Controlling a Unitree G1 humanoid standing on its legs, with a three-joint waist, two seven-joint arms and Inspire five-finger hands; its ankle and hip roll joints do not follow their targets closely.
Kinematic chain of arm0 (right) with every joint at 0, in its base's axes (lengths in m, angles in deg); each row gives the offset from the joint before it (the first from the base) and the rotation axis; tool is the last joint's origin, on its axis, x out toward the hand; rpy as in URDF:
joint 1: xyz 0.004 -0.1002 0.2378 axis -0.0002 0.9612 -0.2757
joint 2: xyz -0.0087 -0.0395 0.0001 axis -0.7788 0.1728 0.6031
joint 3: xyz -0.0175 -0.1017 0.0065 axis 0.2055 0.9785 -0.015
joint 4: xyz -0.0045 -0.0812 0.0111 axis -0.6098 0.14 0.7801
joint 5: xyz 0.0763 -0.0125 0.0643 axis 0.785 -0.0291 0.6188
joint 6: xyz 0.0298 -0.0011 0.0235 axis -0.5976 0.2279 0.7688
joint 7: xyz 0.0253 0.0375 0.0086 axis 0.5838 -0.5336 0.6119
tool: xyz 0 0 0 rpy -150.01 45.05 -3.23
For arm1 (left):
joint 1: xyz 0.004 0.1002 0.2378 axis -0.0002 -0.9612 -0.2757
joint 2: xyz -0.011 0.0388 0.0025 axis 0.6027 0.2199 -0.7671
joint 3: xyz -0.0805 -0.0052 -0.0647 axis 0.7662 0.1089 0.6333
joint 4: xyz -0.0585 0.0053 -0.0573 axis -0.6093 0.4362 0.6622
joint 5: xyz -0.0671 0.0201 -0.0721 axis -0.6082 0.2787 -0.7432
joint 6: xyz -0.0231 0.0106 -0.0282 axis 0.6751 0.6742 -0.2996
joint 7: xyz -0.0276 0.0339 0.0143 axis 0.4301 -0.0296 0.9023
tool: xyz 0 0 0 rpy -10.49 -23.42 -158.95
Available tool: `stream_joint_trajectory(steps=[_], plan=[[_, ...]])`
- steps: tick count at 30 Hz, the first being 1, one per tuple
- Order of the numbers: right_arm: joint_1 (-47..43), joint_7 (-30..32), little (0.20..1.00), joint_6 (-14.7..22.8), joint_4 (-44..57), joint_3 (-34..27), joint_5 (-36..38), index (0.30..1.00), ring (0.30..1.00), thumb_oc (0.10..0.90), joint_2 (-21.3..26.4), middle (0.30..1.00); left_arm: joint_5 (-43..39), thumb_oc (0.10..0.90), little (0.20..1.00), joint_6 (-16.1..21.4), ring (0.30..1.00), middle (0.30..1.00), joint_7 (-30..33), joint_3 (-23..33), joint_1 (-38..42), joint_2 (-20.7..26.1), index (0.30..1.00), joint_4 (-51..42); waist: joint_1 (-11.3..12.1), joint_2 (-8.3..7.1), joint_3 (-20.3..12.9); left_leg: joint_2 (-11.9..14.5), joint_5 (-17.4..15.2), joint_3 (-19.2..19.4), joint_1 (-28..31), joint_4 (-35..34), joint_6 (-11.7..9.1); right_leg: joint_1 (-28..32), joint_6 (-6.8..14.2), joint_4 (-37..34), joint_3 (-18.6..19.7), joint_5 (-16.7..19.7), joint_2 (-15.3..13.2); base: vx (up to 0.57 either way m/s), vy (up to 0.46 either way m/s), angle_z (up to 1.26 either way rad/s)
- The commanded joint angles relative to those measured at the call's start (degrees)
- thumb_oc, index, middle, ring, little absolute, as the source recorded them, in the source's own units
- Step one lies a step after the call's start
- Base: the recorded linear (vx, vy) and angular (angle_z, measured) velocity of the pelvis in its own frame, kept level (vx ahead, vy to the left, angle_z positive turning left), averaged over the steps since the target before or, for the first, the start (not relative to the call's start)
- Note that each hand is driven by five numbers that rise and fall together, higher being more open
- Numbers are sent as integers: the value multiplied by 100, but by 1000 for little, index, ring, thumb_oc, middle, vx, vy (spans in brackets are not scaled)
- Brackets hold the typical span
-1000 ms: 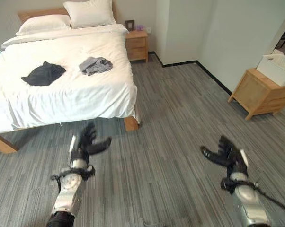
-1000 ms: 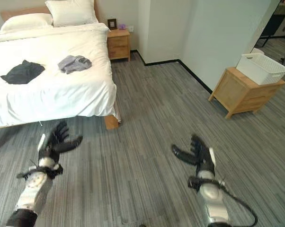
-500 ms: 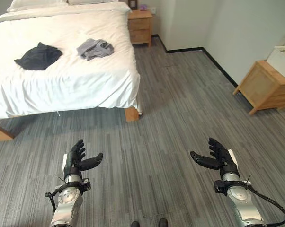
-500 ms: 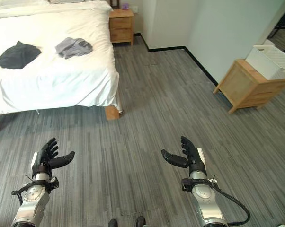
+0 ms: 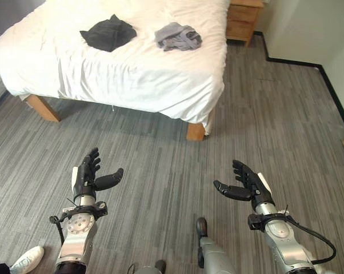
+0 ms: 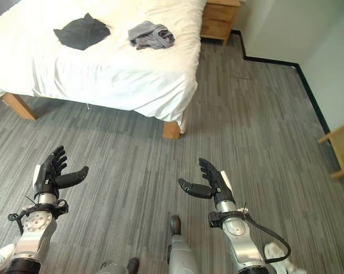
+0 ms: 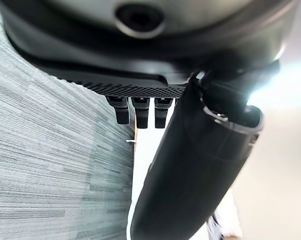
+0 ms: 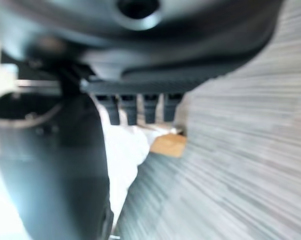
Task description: Pick up bed clothes into laundry basket.
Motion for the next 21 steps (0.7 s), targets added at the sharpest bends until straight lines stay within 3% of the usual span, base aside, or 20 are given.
stream_joint_trajectory(steps=[1,2,3,4,5,6,8,9,10,12,15,17,20,21], plan=[[-461,53,900,545,616,-489,91,900,900,800,255,900,-36,800,900,668,900,900,-217,-45,377,364,900,-813,-329,-85,-511,387,557,620,741,605,-777,115,226,-14,64,417,-123,482,-205,79],[-419,31,900,569,644,-492,116,900,900,800,275,900,-162,800,900,639,900,900,-297,-100,303,247,900,-798,-379,22,-642,596,1900,812,440,1510,-1223,367,2,287,41,155,67,465,-279,58],[-453,105,900,569,638,-520,187,900,900,800,319,900,-203,800,900,611,900,900,-334,-140,365,250,900,-792,-381,-54,-619,633,2448,1125,4,2386,-1294,589,-172,281,-21,37,47,631,-449,34],[-435,166,900,620,691,-553,378,900,900,800,303,900,-250,800,900,595,900,900,-412,-154,387,298,900,-892,-337,-144,-561,634,2604,1341,-573,3278,-1122,871,-351,202,9,-128,92,418,-507,-2],[-444,205,900,686,703,-551,531,900,900,800,311,900,-330,800,900,615,900,900,-441,-199,447,330,900,-912,-237,-244,-391,659,2522,1550,-1041,3990,-951,1143,-506,122,45,-228,146,375,-523,-1],[-517,281,900,673,656,-522,538,900,900,800,341,900,-374,800,900,611,900,900,-442,-264,544,356,900,-924,-193,-362,-318,658,2389,1766,-1369,4195,-771,1319,-586,6,38,-285,133,319,-434,15],[-571,376,900,651,629,-506,481,900,900,800,371,900,-643,800,900,646,900,900,-546,-288,634,286,900,-1007,19,-351,-122,732,2071,2055,-2025,4323,-726,1747,-633,-155,140,-416,252,280,-239,-11],[-574,376,900,650,629,-508,481,900,900,800,370,900,-648,800,900,647,900,900,-549,-287,638,289,900,-1005,22,-364,-129,719,2091,2062,-2039,4315,-721,1734,-632,-167,144,-398,239,402,-154,-53],[-602,331,900,648,722,-507,494,900,900,800,383,900,-1149,800,900,756,900,900,-683,-264,645,135,900,-1018,121,-353,-126,751,1986,2423,-2472,3637,-821,2032,-638,-276,123,-501,250,480,-83,-51],[-446,218,900,712,885,-596,574,900,900,800,299,900,-1745,800,900,900,900,900,-906,-154,585,-52,900,-1070,181,-277,-171,814,2004,2809,-2493,2586,-867,2237,-617,-312,151,-642,336,535,-48,-15],[-177,134,900,745,942,-759,503,900,900,800,177,900,-2236,800,900,1117,900,900,-989,254,506,-266,900,-1238,318,-235,-273,490,2075,3118,-2545,1311,-791,2595,-606,-415,258,-822,477,442,-20,-54],[-21,113,900,745,959,-891,446,900,900,800,115,900,-2222,800,900,1219,900,900,-892,484,495,-287,900,-1338,353,-241,-324,314,2158,3401,-2502,1034,-775,2833,-622,-478,264,-901,546,352,-39,-38],[24,115,900,740,921,-1075,421,900,900,800,130,900,-1948,800,900,1276,900,900,-760,691,521,-129,900,-1399,349,-258,-381,364,2238,3760,-2418,1044,-756,2982,-652,-477,264,-974,559,258,18,-22],[-9,108,900,732,932,-1141,416,900,900,800,108,900,-1706,800,900,1290,900,900,-640,826,468,-22,900,-1503,371,-274,-490,210,1861,3681,-2196,852,-579,3071,-542,-401,223,-1143,443,447,115,17]])
